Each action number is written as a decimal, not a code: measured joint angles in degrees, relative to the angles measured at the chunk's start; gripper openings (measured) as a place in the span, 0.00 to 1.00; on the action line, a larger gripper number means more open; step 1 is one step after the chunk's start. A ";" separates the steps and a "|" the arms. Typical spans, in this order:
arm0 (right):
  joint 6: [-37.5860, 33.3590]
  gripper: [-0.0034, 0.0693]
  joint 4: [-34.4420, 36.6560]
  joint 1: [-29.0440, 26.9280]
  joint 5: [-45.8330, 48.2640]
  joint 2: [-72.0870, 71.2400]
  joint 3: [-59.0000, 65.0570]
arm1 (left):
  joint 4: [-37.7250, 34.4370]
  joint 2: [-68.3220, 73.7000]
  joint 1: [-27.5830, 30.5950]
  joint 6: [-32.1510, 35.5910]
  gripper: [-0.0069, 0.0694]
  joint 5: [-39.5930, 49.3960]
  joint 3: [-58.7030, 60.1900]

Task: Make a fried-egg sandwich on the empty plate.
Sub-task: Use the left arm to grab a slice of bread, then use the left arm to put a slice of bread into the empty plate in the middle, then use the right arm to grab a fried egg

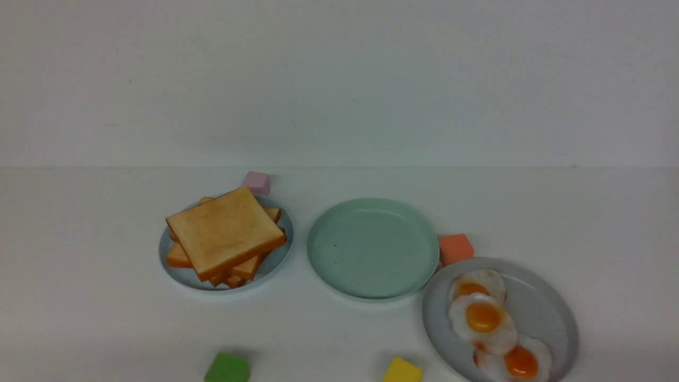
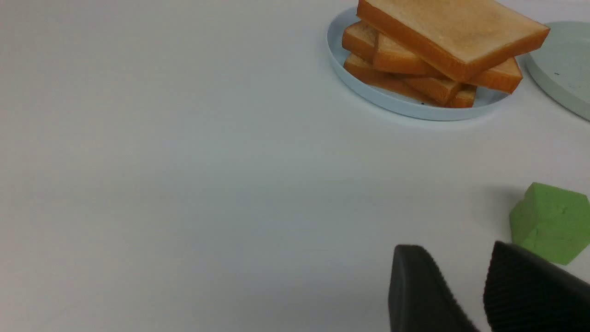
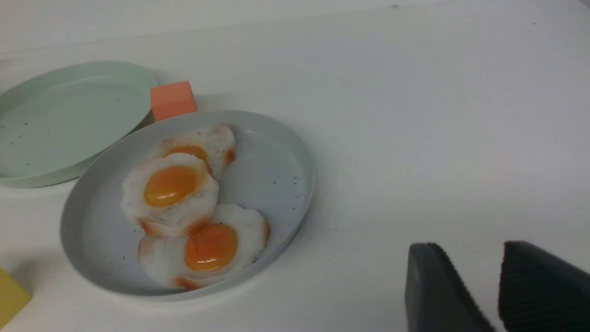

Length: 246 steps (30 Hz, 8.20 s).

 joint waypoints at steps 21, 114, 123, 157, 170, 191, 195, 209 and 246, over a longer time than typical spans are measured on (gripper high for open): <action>0.00 0.38 0.00 0.46 0.00 0.00 0.00 | 0.00 0.00 0.00 0.00 0.40 0.00 0.00; -8.88 0.38 23.79 10.37 23.72 58.99 -46.36 | -24.82 90.80 -0.04 -14.35 0.62 10.49 -60.06; -8.88 0.38 24.25 10.37 24.23 58.99 -46.36 | -25.70 99.50 -0.04 -13.74 0.66 8.17 -61.04; -8.95 0.38 24.95 10.74 25.32 58.99 -46.36 | -28.86 101.44 -0.06 -12.94 0.61 2.88 -64.01; -8.95 0.38 25.06 10.74 25.49 58.99 -46.36 | -27.98 102.89 -0.06 -11.55 0.18 2.30 -64.19; -8.95 0.38 25.92 10.74 25.49 58.99 -46.41 | -35.07 94.91 -0.06 15.55 0.12 6.98 -64.36; -8.95 0.38 28.40 10.74 25.49 58.99 -46.41 | -48.95 94.51 -0.78 31.84 0.12 11.33 -64.36; -8.95 0.38 28.44 10.74 24.80 58.99 -46.41 | -60.14 110.86 -13.47 37.73 0.11 10.18 -78.17; -18.55 0.72 24.24 9.00 27.35 84.89 -59.74 | -30.19 88.23 -12.83 23.36 0.59 28.56 -79.82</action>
